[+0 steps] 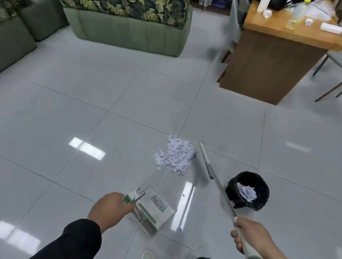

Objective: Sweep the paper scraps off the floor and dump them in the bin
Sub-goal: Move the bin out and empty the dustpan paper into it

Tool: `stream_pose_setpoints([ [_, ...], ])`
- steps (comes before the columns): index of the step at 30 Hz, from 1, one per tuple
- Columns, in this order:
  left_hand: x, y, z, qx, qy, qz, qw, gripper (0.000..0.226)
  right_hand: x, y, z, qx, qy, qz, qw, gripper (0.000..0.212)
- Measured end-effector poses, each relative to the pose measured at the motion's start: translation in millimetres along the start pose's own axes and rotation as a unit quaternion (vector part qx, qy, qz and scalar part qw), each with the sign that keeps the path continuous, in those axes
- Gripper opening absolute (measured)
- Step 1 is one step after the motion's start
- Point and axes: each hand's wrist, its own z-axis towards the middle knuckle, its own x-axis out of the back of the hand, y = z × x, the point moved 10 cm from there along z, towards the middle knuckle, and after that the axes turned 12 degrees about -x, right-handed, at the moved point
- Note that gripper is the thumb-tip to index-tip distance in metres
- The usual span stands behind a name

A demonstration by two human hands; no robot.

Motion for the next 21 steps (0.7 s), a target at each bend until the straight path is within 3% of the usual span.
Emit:
stream_pose_setpoints([
  [9,17,10,59,-0.002,-0.017,0.109,0.994,0.019,-6,-37,73,-0.073,0.024,0.062,0.995,0.009],
  [16,67,55,110,-0.012,0.048,0.160,0.986,0.067,-63,-89,107,-0.139,-0.063,0.079,0.985,0.012],
  [21,97,70,151,-0.031,0.052,0.198,0.978,0.064,-88,-116,102,-0.148,-0.112,0.193,0.963,0.013],
])
